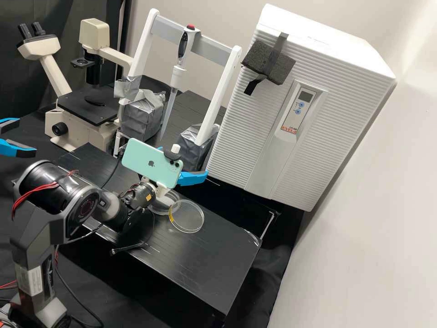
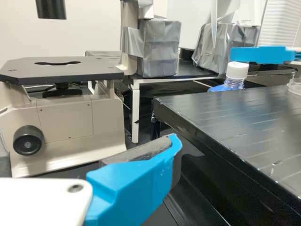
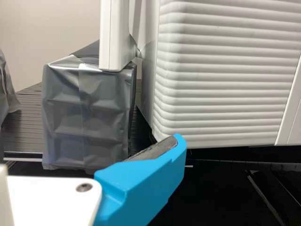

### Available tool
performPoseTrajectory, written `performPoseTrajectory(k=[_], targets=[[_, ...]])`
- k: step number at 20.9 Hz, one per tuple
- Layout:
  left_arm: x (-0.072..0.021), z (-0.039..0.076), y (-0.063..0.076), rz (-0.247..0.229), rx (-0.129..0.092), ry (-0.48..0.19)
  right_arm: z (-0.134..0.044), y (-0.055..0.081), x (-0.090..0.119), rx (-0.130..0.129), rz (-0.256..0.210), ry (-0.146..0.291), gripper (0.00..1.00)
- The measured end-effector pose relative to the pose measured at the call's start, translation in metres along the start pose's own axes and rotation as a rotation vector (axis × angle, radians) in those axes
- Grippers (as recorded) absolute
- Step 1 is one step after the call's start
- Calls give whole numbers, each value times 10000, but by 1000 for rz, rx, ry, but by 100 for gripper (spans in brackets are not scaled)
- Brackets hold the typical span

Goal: Open the bottle

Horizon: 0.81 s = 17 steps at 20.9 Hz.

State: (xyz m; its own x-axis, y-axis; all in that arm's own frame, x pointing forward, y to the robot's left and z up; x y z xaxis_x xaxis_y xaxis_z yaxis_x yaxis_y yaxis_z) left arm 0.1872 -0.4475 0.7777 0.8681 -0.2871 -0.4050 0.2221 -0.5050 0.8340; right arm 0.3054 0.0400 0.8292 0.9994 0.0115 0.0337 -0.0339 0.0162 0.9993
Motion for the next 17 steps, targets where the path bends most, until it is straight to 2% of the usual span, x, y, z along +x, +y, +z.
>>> performPoseTrajectory(k=[8,10,14,17], targets=[[26,79,-27,-14,7,-41,-1,1,-7,0,0,0,100],[37,109,-39,-21,7,-58,-45,39,-70,0,11,14,100],[40,117,-42,-23,8,-63,-263,88,-267,5,24,90,100],[40,117,-42,-23,8,-63,-446,58,-403,13,18,171,100]])
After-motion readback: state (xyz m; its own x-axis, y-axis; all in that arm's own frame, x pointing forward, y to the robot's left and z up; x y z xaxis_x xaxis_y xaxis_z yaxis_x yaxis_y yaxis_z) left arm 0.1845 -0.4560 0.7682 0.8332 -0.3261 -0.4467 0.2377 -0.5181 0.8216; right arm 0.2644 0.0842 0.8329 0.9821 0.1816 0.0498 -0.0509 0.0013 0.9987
